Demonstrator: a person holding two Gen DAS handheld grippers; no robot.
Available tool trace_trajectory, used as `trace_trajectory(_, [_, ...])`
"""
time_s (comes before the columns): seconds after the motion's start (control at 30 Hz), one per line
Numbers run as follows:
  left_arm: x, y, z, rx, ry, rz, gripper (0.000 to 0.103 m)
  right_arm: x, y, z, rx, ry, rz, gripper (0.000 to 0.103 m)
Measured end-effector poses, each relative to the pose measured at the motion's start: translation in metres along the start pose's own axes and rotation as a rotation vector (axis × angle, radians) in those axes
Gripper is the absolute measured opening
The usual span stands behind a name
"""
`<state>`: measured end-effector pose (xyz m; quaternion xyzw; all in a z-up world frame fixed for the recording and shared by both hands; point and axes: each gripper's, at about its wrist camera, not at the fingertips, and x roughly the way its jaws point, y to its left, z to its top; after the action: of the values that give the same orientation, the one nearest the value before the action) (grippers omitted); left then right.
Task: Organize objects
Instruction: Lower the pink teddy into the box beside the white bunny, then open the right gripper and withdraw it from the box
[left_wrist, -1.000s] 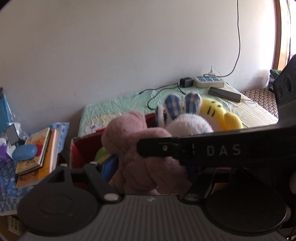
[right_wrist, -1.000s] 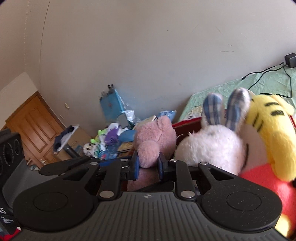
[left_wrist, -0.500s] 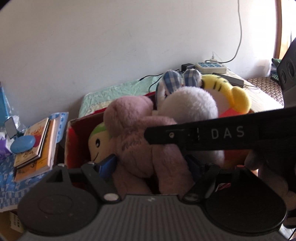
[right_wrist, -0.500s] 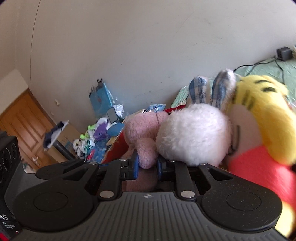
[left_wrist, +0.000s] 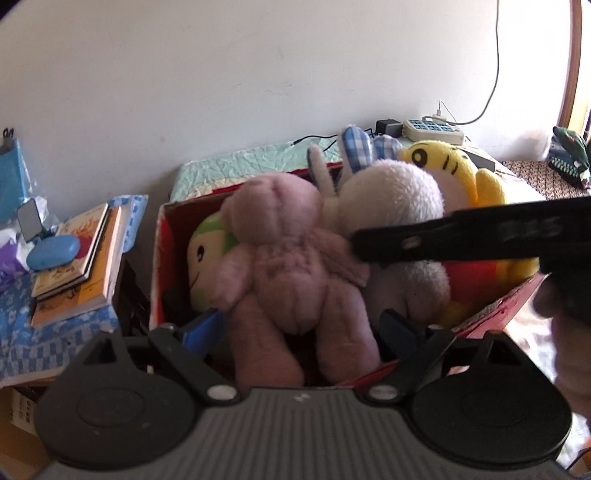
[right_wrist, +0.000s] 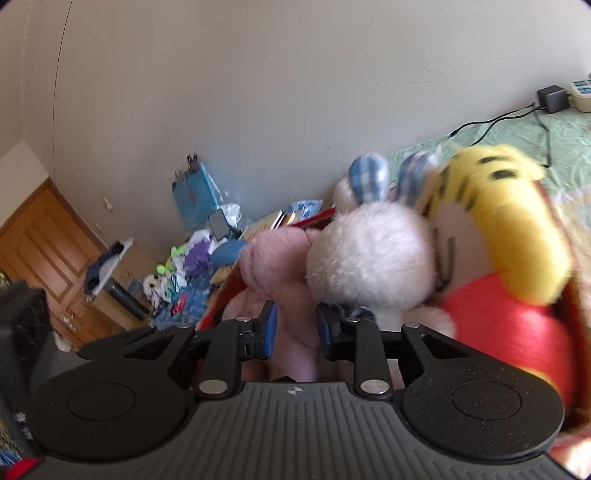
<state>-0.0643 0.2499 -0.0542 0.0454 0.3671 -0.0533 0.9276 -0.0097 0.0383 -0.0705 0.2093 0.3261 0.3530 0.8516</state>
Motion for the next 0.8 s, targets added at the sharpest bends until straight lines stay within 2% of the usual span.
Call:
trace_trajectory(0.1, [-0.006,0.006,0.003,-0.033,0.007,0.020,0.094,-0.018,0.000,0.001,-0.011,-0.016,-0.066,0.027])
trace_trajectory(0.23, [-0.013,0.005,0.011,-0.076,0.017,0.022,0.096,-0.037,0.001,0.001,-0.022,-0.031,-0.178,0.034])
trace_trajectory(0.43, [-0.018,-0.021,0.024,-0.090,0.032,0.097,0.099,-0.055,0.003,0.002,-0.032,-0.043,-0.282,0.041])
trace_trajectory(0.53, [-0.020,-0.034,0.027,-0.111,0.038,0.177,0.100,-0.061,0.001,0.002,-0.016,-0.041,-0.336,0.048])
trace_trajectory(0.67, [-0.018,-0.056,0.031,-0.094,0.093,0.259,0.100,-0.067,0.000,0.003,-0.029,-0.038,-0.408,0.051])
trace_trajectory(0.8, [-0.017,-0.075,0.034,-0.113,0.165,0.234,0.099,-0.081,-0.004,0.002,-0.050,-0.033,-0.445,0.058])
